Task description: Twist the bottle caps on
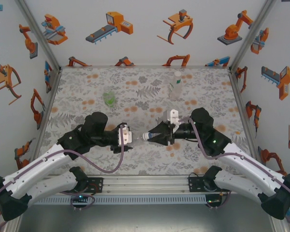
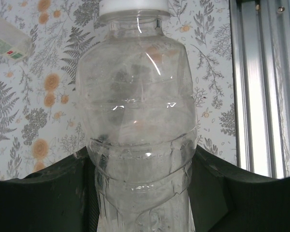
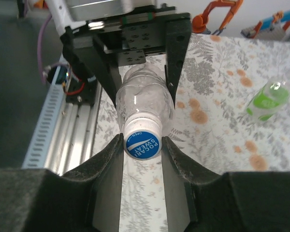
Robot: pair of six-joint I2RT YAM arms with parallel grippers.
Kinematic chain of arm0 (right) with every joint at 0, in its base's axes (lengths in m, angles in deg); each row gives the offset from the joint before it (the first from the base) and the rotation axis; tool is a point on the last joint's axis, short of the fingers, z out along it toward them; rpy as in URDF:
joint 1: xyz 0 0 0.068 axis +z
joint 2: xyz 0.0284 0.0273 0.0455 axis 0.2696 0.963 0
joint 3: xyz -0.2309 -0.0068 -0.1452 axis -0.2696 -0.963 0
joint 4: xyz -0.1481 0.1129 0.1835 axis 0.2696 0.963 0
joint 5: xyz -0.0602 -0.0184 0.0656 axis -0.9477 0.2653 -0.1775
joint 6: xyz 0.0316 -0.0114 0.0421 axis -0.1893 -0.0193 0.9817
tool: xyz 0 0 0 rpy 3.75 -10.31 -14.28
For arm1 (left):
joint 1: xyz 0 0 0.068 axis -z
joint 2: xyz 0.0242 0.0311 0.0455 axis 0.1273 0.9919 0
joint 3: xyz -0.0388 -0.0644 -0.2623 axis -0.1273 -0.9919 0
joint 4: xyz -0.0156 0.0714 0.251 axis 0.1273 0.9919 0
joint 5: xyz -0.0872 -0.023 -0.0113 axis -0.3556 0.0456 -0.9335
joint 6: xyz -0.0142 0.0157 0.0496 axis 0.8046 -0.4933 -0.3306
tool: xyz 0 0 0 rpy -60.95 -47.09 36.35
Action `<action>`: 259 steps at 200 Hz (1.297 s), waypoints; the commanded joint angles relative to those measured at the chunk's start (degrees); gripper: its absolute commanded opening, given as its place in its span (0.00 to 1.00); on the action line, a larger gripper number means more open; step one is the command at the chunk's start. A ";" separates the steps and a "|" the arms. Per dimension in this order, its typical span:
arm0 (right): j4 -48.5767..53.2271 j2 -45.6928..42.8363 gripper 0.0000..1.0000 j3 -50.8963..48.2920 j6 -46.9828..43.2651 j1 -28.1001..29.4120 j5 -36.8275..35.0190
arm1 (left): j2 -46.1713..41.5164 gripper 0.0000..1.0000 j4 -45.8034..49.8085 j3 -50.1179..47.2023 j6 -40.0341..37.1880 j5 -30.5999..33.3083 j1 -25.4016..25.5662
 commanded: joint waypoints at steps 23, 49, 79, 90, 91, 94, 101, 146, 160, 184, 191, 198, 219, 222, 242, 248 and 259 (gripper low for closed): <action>-6.86 -0.06 0.00 -2.18 41.25 1.11 -19.70 | -0.93 0.00 -1.73 0.94 -0.77 -0.20 0.26; 1.87 1.31 0.00 -0.77 62.98 1.18 -25.47 | -0.22 0.00 -2.22 1.00 -0.05 0.79 0.26; 1.71 3.07 0.00 -1.83 79.70 1.29 -22.72 | 0.67 0.00 -2.73 1.16 0.60 1.08 0.27; 1.62 3.30 0.00 -2.55 83.09 1.42 -22.62 | 1.11 0.00 -2.84 1.17 0.82 1.25 0.27; 1.82 3.36 0.00 -2.54 83.36 1.44 -22.64 | 1.17 0.00 -2.79 1.17 0.89 1.25 0.26; 2.57 3.33 0.00 -2.56 84.13 1.43 -22.70 | 1.29 0.00 -2.90 1.18 0.96 1.25 0.26; 4.41 3.37 0.00 -2.17 84.75 1.40 -22.83 | 1.68 0.00 -2.81 1.34 1.16 1.25 0.29; 12.33 2.12 0.00 0.15 82.40 1.46 -25.33 | 2.29 0.00 -2.60 1.79 1.58 0.90 0.26; 13.58 1.37 0.08 1.18 79.43 1.38 -26.99 | 2.12 0.00 -2.60 1.72 1.41 0.90 0.26; 14.28 0.10 0.35 3.24 72.02 1.37 -30.09 | 2.03 0.00 -2.44 1.70 1.10 0.52 0.26; 14.72 -0.24 0.42 4.19 69.21 1.33 -30.68 | 2.04 0.00 -2.39 1.70 1.05 0.34 0.26; 14.73 -0.44 0.48 4.97 66.20 1.37 -30.75 | 2.03 0.00 -2.29 1.70 1.01 0.11 0.27; 12.52 -1.98 0.59 6.40 56.27 1.30 -30.94 | 1.68 0.00 -2.24 1.61 0.79 -0.39 0.26; 12.21 -2.17 0.59 6.43 54.98 1.29 -31.27 | 1.66 0.00 -2.29 1.61 0.79 -0.48 0.26; 7.83 -3.86 0.56 5.78 44.44 1.29 -32.22 | 1.71 0.00 -2.29 1.68 0.55 -1.68 0.17; 6.24 -4.35 0.55 5.31 41.69 1.29 -32.53 | 1.68 0.00 -2.30 1.70 0.57 -2.01 0.09; 2.54 -5.30 0.54 4.25 35.04 1.28 -30.66 | 1.76 0.00 -2.31 1.70 0.52 -2.50 0.12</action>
